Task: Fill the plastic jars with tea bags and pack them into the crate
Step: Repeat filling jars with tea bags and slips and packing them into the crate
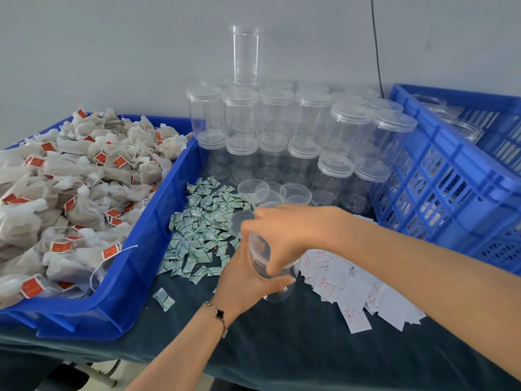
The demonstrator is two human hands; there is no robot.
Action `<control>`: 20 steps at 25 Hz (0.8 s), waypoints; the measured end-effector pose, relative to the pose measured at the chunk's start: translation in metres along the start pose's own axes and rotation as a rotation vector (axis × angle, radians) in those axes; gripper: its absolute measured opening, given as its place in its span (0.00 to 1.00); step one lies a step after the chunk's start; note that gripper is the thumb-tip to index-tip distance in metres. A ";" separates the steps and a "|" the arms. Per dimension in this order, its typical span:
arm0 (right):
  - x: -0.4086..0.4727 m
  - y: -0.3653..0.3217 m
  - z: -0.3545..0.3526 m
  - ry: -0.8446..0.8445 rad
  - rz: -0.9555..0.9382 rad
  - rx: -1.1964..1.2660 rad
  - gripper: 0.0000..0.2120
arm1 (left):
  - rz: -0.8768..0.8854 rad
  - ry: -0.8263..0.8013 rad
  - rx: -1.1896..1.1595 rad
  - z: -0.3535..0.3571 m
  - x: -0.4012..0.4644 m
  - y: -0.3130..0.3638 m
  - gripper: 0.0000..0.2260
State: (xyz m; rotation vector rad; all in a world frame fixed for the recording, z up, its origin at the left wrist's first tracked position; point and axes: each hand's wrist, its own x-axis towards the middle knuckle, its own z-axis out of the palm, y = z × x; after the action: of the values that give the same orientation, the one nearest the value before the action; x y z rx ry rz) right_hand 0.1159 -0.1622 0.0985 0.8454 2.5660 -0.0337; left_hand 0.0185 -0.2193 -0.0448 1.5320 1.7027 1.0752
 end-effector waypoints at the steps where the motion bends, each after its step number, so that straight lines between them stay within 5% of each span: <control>1: 0.001 0.001 -0.002 0.010 -0.045 -0.010 0.32 | 0.000 -0.004 0.002 -0.001 0.001 0.000 0.42; 6: 0.003 0.018 -0.001 0.112 -0.107 0.176 0.29 | 0.010 -0.005 -0.037 -0.001 0.001 -0.004 0.40; 12: 0.028 0.077 0.003 0.151 0.291 0.852 0.23 | -0.021 -0.009 -0.029 0.002 -0.001 -0.005 0.41; 17: 0.069 0.090 0.032 0.727 0.429 1.021 0.22 | -0.024 -0.004 -0.053 0.002 -0.002 -0.004 0.39; 20: 0.072 0.090 0.059 0.559 0.435 0.945 0.25 | -0.023 0.109 -0.103 -0.009 0.003 0.004 0.33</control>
State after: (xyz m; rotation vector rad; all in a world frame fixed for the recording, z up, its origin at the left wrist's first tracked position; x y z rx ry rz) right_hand 0.1386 -0.0582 0.0258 1.9639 2.7392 -1.0750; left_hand 0.0120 -0.2179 -0.0365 1.4093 1.7048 1.2355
